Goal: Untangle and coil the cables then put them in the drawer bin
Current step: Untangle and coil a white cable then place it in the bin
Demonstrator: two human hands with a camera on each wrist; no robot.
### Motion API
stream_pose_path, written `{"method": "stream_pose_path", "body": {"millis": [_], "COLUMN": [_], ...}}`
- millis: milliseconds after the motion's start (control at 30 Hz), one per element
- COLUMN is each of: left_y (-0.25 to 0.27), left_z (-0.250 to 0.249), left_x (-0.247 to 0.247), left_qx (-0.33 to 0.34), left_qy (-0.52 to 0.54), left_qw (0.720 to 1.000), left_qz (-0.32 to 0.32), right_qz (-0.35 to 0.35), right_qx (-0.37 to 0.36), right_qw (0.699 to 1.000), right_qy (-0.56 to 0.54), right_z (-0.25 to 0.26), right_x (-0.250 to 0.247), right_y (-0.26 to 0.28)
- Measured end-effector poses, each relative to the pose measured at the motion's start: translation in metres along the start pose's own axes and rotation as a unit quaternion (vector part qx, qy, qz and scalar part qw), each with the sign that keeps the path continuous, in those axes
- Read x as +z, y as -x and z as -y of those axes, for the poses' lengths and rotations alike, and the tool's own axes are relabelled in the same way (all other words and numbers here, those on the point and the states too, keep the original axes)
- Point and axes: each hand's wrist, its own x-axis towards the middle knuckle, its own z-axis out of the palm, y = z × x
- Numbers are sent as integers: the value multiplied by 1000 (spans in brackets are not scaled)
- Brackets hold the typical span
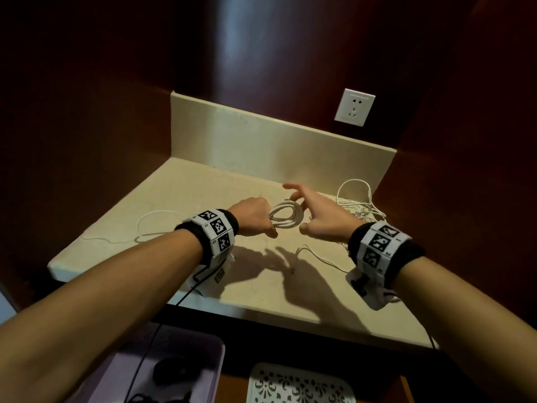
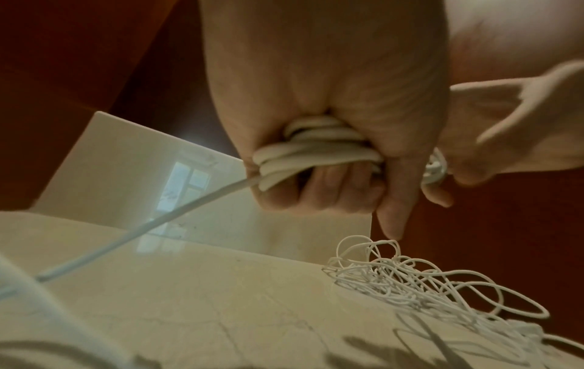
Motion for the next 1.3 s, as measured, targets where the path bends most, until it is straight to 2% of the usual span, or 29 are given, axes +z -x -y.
{"method": "stream_pose_path", "body": {"millis": [67,133,300,433,633,700,833,967,1133,1300], "left_y": [0,2,2,2,4,5,6,6,5,5], "left_z": [-3,-9,-15,-17,-13,-8,7,14,6,2], "left_x": [0,-1,1,-1,-1,-2,-9,-16,-17,-17], "left_qx": [-2,1,6,26,89,105,86,98,118,104], "left_qy": [1,-9,-30,-32,32,-6,-188,-236,-212,-163], "left_qw": [1000,1000,1000,999,992,989,967,957,963,976], "left_qz": [4,7,-4,-35,-84,-108,-147,-135,-120,-104], "right_qz": [3,-16,-74,-88,-72,-68,-38,-29,-5,-5], "right_qx": [-53,-69,-52,-59,-36,-17,35,48,24,12], "right_qw": [980,950,916,913,917,925,947,965,970,967], "right_qy": [194,304,390,393,390,375,316,255,243,253], "right_z": [3,5,8,0,-2,-2,-8,-8,5,15], "right_x": [6,14,22,25,17,13,3,-5,-10,-13], "right_y": [1,-4,-14,-13,-13,-13,-13,-18,-24,-24]}}
